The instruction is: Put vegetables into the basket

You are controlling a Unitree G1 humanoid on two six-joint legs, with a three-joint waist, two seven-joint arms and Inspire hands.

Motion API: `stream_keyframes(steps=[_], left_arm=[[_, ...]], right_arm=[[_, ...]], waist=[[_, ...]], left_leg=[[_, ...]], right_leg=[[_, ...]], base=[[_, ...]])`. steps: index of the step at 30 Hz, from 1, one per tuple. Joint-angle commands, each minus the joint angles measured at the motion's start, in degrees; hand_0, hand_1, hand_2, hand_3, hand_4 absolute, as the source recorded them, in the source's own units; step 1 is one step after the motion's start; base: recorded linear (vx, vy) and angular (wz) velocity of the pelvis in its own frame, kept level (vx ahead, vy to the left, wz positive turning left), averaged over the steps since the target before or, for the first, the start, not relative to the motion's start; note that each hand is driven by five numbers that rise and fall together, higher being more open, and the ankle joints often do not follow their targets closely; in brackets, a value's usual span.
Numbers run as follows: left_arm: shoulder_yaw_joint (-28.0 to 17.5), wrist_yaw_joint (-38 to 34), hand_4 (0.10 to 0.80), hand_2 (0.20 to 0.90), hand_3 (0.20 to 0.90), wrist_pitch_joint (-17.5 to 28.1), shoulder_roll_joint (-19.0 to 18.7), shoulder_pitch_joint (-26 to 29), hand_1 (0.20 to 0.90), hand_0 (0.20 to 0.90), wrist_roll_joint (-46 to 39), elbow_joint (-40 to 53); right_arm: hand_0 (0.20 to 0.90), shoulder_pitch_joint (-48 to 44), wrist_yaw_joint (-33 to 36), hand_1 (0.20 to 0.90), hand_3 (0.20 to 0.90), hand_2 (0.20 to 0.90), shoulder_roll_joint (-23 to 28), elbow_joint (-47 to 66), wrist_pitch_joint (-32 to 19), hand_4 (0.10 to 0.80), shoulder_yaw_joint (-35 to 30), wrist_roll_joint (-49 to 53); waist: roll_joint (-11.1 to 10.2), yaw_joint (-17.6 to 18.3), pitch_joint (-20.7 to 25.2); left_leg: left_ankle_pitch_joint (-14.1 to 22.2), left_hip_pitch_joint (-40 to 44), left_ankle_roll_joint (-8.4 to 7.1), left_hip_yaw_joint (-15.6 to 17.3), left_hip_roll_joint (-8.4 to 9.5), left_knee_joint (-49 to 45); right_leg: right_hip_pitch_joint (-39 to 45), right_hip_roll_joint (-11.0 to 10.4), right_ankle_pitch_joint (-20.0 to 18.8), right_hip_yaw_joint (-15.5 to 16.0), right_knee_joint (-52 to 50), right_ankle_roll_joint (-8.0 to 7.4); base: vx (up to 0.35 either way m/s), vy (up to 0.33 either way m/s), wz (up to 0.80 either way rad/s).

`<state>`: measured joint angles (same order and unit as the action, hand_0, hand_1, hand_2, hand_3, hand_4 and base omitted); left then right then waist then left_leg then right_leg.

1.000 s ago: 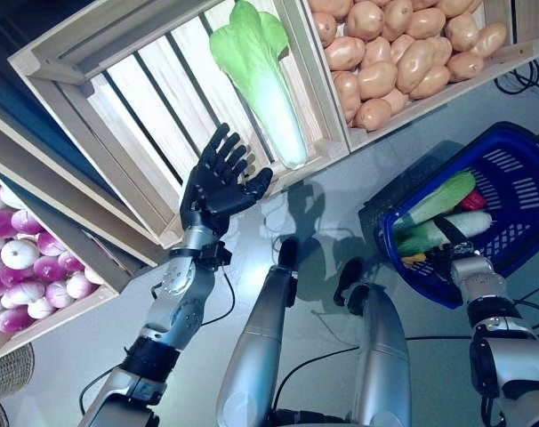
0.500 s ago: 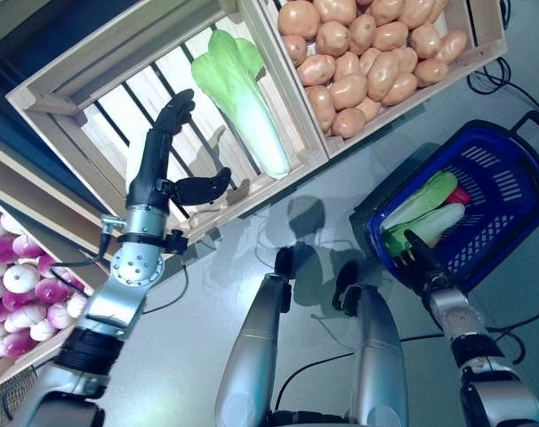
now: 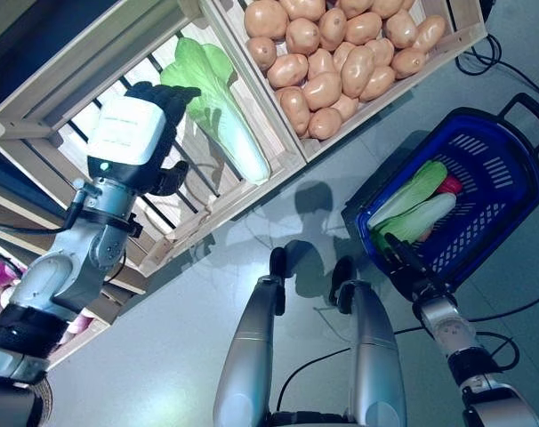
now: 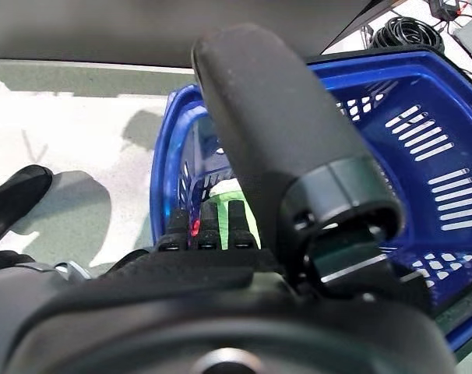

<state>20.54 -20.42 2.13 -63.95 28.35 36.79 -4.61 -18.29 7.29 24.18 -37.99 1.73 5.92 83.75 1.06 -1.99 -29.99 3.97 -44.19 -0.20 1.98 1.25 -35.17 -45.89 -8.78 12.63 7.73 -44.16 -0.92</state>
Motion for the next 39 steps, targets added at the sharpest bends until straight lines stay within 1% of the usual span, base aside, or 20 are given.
stream_keyframes(steps=[1,2,4,5,9,13,21,23,24,27,28,33,37,38,39], left_arm=[[-1.2,-3.6,0.8,0.9,0.9,2.2,-1.3,6.4,0.9,0.9,0.7,0.6],[-0.1,-3.4,0.8,0.9,0.9,3.0,-1.4,7.4,0.9,0.9,-0.1,0.4],[2.1,-3.3,0.8,0.9,0.9,3.3,-1.3,8.7,0.9,0.9,1.2,-0.3],[4.4,-3.8,0.8,0.9,0.9,3.9,-1.7,10.2,0.9,0.9,1.6,-1.7],[9.3,-6.9,0.8,0.9,0.9,4.7,-2.2,13.2,0.9,0.9,0.7,-5.1],[12.0,-8.2,0.8,0.9,0.9,6.0,-1.9,14.5,0.9,0.9,1.6,-7.9],[17.4,-9.8,0.8,0.9,0.9,6.3,0.0,17.8,0.9,0.9,1.0,-13.1],[18.4,-9.1,0.8,0.9,0.9,6.1,0.6,18.8,0.9,0.9,1.6,-14.2],[19.6,-8.9,0.8,0.9,0.9,5.3,1.1,19.5,0.9,0.9,1.3,-15.4],[20.3,-8.0,0.8,0.9,0.9,4.0,1.8,20.0,0.9,0.9,1.4,-17.1],[20.5,-8.2,0.8,0.9,0.9,4.3,2.0,20.2,0.9,0.9,3.1,-18.2],[23.6,-7.2,0.8,0.9,0.9,2.7,3.4,23.4,0.9,0.9,7.8,-21.3],[25.6,-6.2,0.8,0.9,0.9,-0.7,4.4,26.5,0.9,0.9,7.8,-24.6],[25.9,-6.0,0.8,0.9,0.9,-0.9,4.5,27.1,0.9,0.9,7.8,-25.1],[26.2,-7.5,0.8,0.9,0.9,-2.5,4.8,27.6,0.9,0.9,7.8,-26.0]], right_arm=[[0.9,-0.4,-2.0,0.9,0.9,0.9,4.3,3.2,-1.4,0.8,0.2,1.2],[0.9,-0.6,-1.8,0.9,0.9,0.9,4.4,3.0,-1.3,0.8,0.3,1.2],[0.9,-1.1,-1.5,0.9,0.9,0.9,4.6,2.5,-1.1,0.8,0.5,1.1],[0.9,-1.7,-1.8,0.9,0.9,0.9,5.1,1.9,-0.6,0.8,0.6,1.1],[0.9,-2.4,-1.5,0.9,0.9,0.9,5.6,1.6,0.0,0.8,1.2,1.0],[0.9,-3.0,-1.0,0.9,0.9,0.9,6.2,1.9,0.8,0.8,1.8,0.8],[0.9,-4.9,1.3,0.9,0.9,0.9,6.2,2.5,1.1,0.8,3.5,0.7],[0.9,-5.3,1.6,0.9,0.9,0.9,6.1,2.3,1.1,0.8,3.7,0.6],[0.9,-5.8,2.1,0.9,0.9,0.9,5.9,2.2,1.1,0.8,4.0,0.5],[0.9,-6.3,3.0,0.9,0.9,0.9,6.1,2.6,1.4,0.8,4.4,0.7],[0.9,-6.5,3.3,0.9,0.9,0.9,6.1,2.5,1.4,0.8,4.5,0.9],[0.9,-7.7,4.0,0.9,0.9,0.9,5.8,3.0,1.7,0.8,5.6,1.4],[0.9,-9.3,5.1,0.9,0.9,0.9,6.2,2.0,2.5,0.8,6.2,1.5],[0.9,-9.5,5.1,0.9,0.9,0.9,6.3,1.9,2.6,0.8,6.3,1.5],[0.9,-9.9,4.8,0.9,0.9,0.9,6.5,1.4,2.7,0.8,6.2,1.3]], waist=[[2.9,1.5,0.2],[3.0,1.7,0.2],[3.0,1.9,0.2],[3.1,2.3,0.2],[2.9,2.8,0.2],[2.7,3.2,0.2],[2.5,4.2,0.2],[2.4,4.3,0.2],[2.3,4.5,0.2],[2.2,4.8,0.2],[2.2,4.9,0.2],[1.8,5.6,0.2],[1.7,6.2,0.2],[1.7,6.3,0.2],[1.6,6.3,0.2]], left_leg=[[5.0,3.5,-0.51,4.1,1.04,-0.1],[5.0,3.5,-0.57,4.2,0.89,-0.2],[4.9,3.6,-0.68,4.2,0.78,-0.3],[4.9,3.5,-0.73,4.4,0.53,-0.4],[4.7,3.3,-0.85,4.8,-0.09,-0.6],[4.5,3.0,-1.13,4.9,-0.53,-0.8],[4.5,2.3,-1.26,5.3,-1.19,-1.5],[4.6,2.2,-1.23,5.4,-1.32,-1.8],[4.6,2.0,-1.28,5.4,-1.46,-1.9],[4.5,2.1,-1.37,5.5,-1.63,-1.9],[4.5,2.1,-1.34,5.7,-1.73,-2.0],[4.9,1.5,-1.23,5.9,-2.1,-2.9],[4.6,0.9,-1.31,6.1,-2.47,-3.3],[4.6,0.9,-1.32,6.1,-2.51,-3.3],[4.4,0.6,-1.44,6.1,-2.51,-3.2]], right_leg=[[4.9,0.9,-4.4,1.9,5.4,-0.98],[4.9,0.9,-4.4,1.8,5.3,-0.96],[5.0,1.0,-4.4,1.6,5.3,-0.97],[4.9,1.0,-4.4,1.4,5.1,-0.95],[4.4,1.4,-4.3,0.8,4.6,-0.84],[4.0,1.7,-4.3,0.3,4.2,-0.78],[2.9,2.2,-4.1,-0.7,3.1,-0.79],[2.8,2.3,-4.1,-0.9,2.9,-0.77],[2.6,2.5,-4.0,-1.1,2.7,-0.8],[2.6,2.7,-4.2,-1.5,2.8,-0.9],[2.5,2.7,-4.2,-1.5,2.6,-0.95],[1.8,3.1,-4.1,-2.1,1.9,-0.92],[1.2,3.3,-4.5,-2.5,1.7,-0.95],[1.1,3.3,-4.5,-2.6,1.8,-0.97],[0.8,3.4,-4.8,-2.7,2.0,-1.02]], base=[[0.0,0.0,0.0],[0.031,0.032,-0.02],[0.031,0.033,-0.04],[0.019,0.037,-0.08],[0.022,0.027,-0.07],[0.02,0.023,-0.03],[0.01,0.027,-0.06],[0.005,0.022,-0.1],[0.013,0.023,-0.12],[0.012,0.017,-0.09],[0.0,0.0,0.0],[0.001,0.015,-0.04],[0.018,0.036,-0.12],[0.01,0.025,-0.11],[0.005,0.019,-0.07]])
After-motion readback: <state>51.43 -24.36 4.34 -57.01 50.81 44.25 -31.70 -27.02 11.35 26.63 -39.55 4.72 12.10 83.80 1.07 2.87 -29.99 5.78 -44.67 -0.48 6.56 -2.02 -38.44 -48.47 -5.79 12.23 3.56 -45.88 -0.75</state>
